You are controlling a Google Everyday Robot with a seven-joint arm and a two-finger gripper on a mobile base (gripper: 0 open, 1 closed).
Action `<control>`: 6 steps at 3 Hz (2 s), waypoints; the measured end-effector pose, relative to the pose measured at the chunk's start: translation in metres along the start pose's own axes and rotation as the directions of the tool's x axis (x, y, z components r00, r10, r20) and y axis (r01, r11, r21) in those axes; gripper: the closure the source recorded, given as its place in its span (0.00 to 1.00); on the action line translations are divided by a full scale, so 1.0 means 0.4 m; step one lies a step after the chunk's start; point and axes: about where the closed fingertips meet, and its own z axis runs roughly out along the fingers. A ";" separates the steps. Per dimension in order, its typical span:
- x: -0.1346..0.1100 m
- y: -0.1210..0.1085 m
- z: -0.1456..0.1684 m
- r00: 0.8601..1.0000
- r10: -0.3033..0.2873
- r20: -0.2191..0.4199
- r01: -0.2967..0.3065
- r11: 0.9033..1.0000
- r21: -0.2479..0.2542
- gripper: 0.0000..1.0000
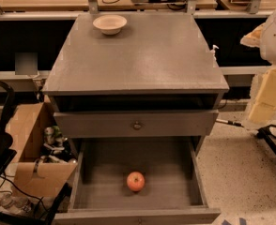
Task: Pick apple from middle drawer and place on counter
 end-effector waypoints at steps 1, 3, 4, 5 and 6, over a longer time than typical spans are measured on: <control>0.000 0.000 0.000 1.000 0.000 0.000 0.000 1.000 0.000 0.00; 0.037 0.087 0.121 0.983 0.071 0.171 -0.074 0.997 0.012 0.00; 0.084 0.189 0.261 0.948 0.110 0.298 -0.110 0.994 -0.019 0.00; 0.111 0.198 0.382 0.876 0.166 0.453 -0.186 0.983 0.000 0.00; 0.115 0.143 0.395 0.837 0.161 0.523 -0.230 0.971 0.069 0.00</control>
Offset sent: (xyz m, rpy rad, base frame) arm 0.0045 -0.0090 -0.0747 0.2303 -0.0634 -0.0894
